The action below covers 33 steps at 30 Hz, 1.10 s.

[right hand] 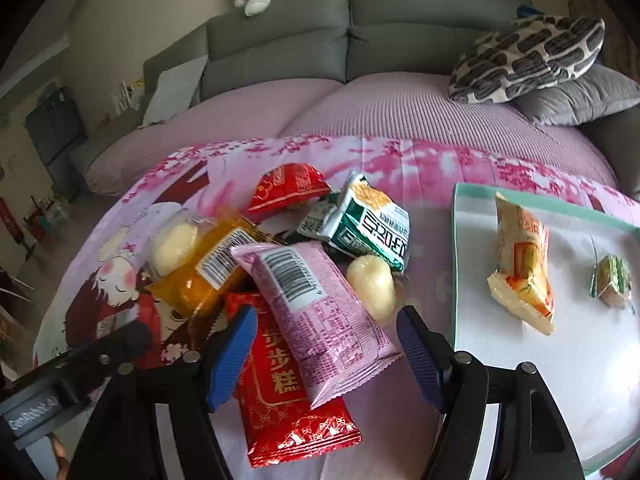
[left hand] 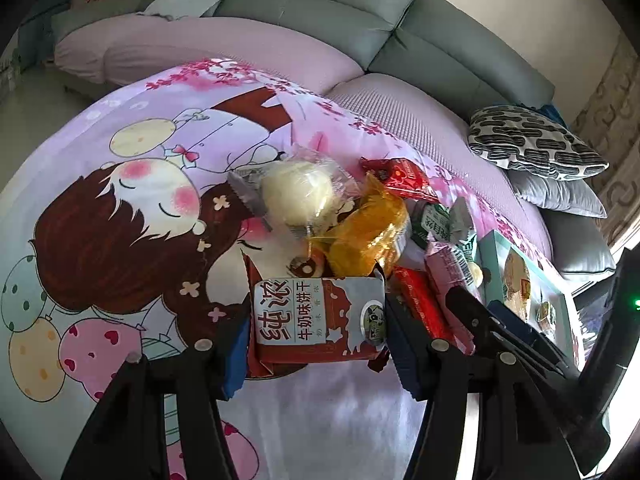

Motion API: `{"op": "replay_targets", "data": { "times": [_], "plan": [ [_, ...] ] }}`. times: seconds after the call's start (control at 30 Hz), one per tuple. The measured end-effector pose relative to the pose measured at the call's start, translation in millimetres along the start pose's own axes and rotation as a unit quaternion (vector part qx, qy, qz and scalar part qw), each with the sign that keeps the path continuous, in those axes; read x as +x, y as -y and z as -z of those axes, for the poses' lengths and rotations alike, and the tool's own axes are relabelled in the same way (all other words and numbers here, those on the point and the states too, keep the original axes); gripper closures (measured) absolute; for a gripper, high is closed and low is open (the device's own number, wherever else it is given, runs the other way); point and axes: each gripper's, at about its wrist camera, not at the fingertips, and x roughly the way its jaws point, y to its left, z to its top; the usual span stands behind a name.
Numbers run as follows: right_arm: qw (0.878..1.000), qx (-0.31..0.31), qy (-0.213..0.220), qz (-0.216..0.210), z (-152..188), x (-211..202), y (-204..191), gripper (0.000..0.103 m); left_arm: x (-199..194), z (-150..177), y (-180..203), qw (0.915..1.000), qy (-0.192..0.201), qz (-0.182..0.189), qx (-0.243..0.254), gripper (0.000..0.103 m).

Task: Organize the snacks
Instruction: 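Grasp the pink barcode snack packet with the right gripper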

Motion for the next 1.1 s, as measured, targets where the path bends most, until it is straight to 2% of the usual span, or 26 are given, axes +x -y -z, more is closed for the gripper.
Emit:
{"op": "replay_targets", "data": {
  "times": [0.1, 0.17, 0.3, 0.37, 0.53, 1.1],
  "plan": [
    [1.000, 0.003, -0.016, 0.009, 4.0, 9.7, 2.0, 0.029, 4.9, 1.8, -2.4, 0.9999, -0.010, 0.003, -0.005, 0.041],
    [1.000, 0.005, -0.019, 0.007, 6.1, 13.6, 3.6, 0.036, 6.1, 2.5, -2.0, 0.9999, -0.013, 0.006, -0.005, 0.041],
    [1.000, 0.012, -0.013, 0.004, 7.3, 14.0, 4.7, 0.039, 6.3, 2.8, -0.9, 0.9998, -0.014, 0.009, -0.004, 0.041],
    [1.000, 0.011, -0.010, 0.003, 8.0, 13.4, 4.7, 0.047, 7.2, 2.5, -1.8, 0.9998, -0.016, 0.008, -0.005, 0.041],
    [1.000, 0.023, 0.000, -0.012, 8.2, 7.3, 6.3, 0.055, 6.9, 1.3, -3.8, 0.9999, -0.014, 0.005, -0.009, 0.041],
    [0.998, 0.028, 0.043, -0.041, 1.6, -28.7, 3.4, 0.057, -0.7, -3.2, 6.4, 1.0000, 0.008, 0.000, 0.000, 0.041]
  ]
}}
